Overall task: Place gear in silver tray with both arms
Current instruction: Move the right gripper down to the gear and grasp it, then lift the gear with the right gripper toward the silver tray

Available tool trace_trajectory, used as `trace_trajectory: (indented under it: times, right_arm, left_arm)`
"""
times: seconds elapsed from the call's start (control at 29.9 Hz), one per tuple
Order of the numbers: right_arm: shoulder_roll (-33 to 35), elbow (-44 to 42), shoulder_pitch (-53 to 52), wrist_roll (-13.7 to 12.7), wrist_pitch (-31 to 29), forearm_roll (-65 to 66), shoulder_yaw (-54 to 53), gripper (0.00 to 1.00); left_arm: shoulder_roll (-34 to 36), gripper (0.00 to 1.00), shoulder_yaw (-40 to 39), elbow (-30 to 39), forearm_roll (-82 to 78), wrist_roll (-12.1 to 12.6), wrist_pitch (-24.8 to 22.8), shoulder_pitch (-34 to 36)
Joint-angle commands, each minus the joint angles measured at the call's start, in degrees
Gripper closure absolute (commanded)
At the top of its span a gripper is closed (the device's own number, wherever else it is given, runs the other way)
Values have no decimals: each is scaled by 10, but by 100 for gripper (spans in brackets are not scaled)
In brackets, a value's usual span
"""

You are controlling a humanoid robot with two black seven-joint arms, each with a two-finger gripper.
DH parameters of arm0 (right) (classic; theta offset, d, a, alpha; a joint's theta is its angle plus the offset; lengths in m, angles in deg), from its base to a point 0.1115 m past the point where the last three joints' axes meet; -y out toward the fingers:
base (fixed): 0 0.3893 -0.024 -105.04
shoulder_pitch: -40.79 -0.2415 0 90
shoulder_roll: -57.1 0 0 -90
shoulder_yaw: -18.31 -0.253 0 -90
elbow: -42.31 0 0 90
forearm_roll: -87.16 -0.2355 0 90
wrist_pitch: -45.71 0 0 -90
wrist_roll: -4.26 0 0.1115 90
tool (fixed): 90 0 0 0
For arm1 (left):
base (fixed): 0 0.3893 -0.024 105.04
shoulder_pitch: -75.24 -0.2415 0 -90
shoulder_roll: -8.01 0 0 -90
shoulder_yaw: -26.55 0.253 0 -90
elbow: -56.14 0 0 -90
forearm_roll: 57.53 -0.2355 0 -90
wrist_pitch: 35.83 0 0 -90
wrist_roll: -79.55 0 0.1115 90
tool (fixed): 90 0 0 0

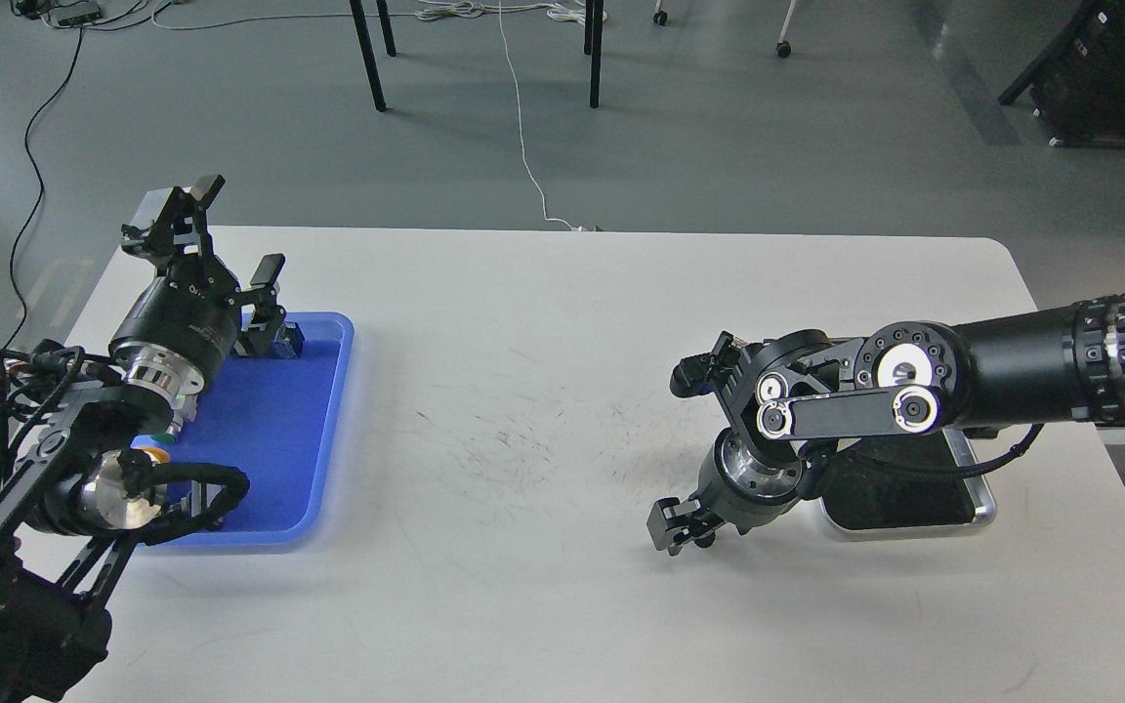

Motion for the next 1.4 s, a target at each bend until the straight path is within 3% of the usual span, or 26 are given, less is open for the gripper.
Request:
trace_trajectory:
  times: [0.0, 0.2, 0.37, 0.47, 0.6, 0.87, 1.04, 1.2, 1.37]
  right_arm:
    - [-1, 0, 0, 0, 0, -1, 0, 34]
    - [-1, 0, -2, 0, 0, 1, 0, 45]
    - [0, 0, -9, -1, 0, 4, 1, 63]
    - [0, 0, -10, -1, 0, 4, 1, 82]
    - [1, 0, -10, 0, 0, 4, 0, 95]
    - [9, -1, -29, 0, 0, -4, -11, 98]
    - [61, 1, -97, 1, 0, -10, -82, 98]
    - [144, 5, -163, 3, 0, -16, -122, 98]
    - [286, 14, -166, 4, 0, -4, -117, 98]
  left_arm:
    - [0, 2, 0, -1, 0, 0, 0, 0]
    - [0, 2, -6, 0, 1, 1, 0, 0]
    - [0, 2, -7, -1, 1, 1, 0, 1]
    - [0, 2, -7, 0, 1, 1, 0, 2]
    - [-1, 2, -8, -1, 1, 1, 1, 2]
    - [-1, 2, -8, -1, 1, 1, 1, 4]
    - [-1, 2, -8, -1, 1, 1, 1, 8]
    - [-2, 2, -8, -2, 0, 2, 1, 15]
    - [-3, 2, -7, -3, 0, 4, 2, 18]
